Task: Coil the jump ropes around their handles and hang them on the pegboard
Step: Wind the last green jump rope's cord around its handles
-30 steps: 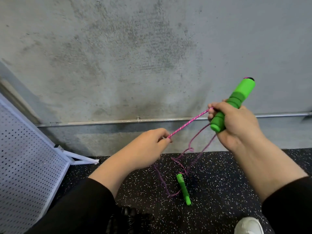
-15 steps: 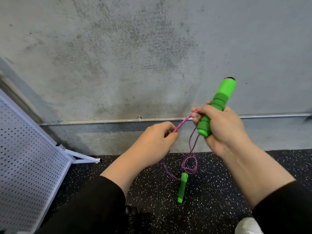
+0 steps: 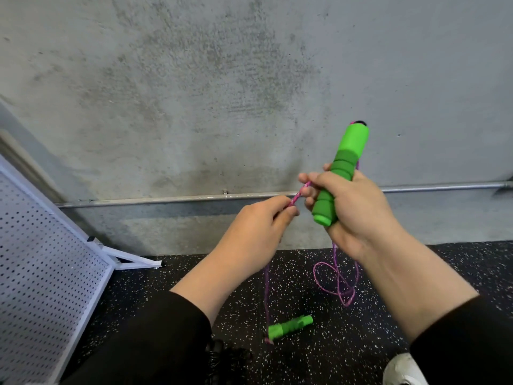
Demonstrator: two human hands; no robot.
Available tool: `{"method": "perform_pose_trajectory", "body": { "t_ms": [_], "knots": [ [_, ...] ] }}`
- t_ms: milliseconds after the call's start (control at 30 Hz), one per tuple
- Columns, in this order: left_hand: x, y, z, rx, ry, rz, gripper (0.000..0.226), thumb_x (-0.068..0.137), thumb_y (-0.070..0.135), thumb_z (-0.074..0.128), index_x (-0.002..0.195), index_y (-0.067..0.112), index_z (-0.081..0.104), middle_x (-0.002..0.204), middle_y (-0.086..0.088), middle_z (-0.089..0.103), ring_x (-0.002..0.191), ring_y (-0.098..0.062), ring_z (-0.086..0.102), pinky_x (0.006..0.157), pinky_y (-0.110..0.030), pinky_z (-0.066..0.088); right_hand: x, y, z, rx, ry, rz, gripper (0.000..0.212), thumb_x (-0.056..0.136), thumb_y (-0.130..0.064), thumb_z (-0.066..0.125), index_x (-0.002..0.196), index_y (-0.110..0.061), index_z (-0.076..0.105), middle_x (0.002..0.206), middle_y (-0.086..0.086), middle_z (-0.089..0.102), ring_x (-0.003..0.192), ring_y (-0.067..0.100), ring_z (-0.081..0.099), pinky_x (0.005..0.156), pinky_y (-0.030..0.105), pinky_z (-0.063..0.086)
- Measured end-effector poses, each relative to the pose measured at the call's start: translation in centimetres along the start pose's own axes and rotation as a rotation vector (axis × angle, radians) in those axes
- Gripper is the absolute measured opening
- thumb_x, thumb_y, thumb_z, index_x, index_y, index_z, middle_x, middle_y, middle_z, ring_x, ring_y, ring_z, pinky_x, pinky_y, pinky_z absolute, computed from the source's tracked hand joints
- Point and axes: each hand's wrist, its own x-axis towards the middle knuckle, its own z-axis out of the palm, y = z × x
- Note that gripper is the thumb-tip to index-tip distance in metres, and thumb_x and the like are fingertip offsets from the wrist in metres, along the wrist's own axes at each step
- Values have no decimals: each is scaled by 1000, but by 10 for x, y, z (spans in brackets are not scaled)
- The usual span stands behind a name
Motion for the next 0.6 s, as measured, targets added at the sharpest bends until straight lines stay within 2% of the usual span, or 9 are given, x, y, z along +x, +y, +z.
{"method": "perform_pose_trajectory", "body": {
  "t_ms": [133, 300, 367, 467, 533, 600],
  "knots": [
    [1, 5, 0, -14, -43, -55, 22, 104, 38, 51, 94, 21, 62, 73, 3, 65, 73, -20, 62, 71, -38, 50, 0, 0, 1, -15, 35, -14, 29, 92, 13, 56, 98, -13, 45, 82, 19, 68, 54, 15, 59, 49, 21, 50],
    [-1, -16, -4, 177, -322, -201, 21, 105, 29, 49, 100, 19, 67, 91, -3, 70, 87, -25, 65, 79, -36, 52, 12, -25, -15, 87, 137, -122, 30, 91, 13, 56, 96, -14, 43, 77, 18, 67, 56, 18, 60, 52, 22, 49],
    [-3, -23, -5, 218, -359, -218, 24, 105, 27, 47, 96, 20, 67, 90, -1, 73, 85, -22, 67, 79, -35, 53, 14, -30, -19, 104, 146, -143, 29, 92, 11, 57, 97, -14, 43, 78, 17, 68, 57, 18, 61, 52, 23, 48],
    [-4, -20, -6, 113, -254, -178, 25, 107, 29, 46, 93, 23, 66, 75, 4, 72, 70, -11, 65, 67, -28, 49, 12, -25, -16, 59, 103, -105, 25, 94, 7, 56, 98, -14, 43, 82, 16, 70, 56, 16, 61, 51, 21, 46],
    [-3, -11, -4, 49, -154, -99, 24, 107, 32, 46, 96, 25, 67, 68, 5, 66, 65, -9, 61, 65, -29, 46, 6, -15, -9, 6, 49, -53, 24, 95, 6, 56, 97, -15, 45, 86, 17, 70, 55, 14, 61, 50, 21, 47],
    [-3, -1, -1, -8, -41, -40, 23, 106, 32, 48, 89, 26, 64, 64, 5, 61, 62, -9, 56, 64, -30, 44, -1, -3, -1, -32, -4, 1, 24, 94, 7, 57, 98, -14, 46, 88, 19, 71, 54, 15, 61, 49, 22, 49]
  ]
}}
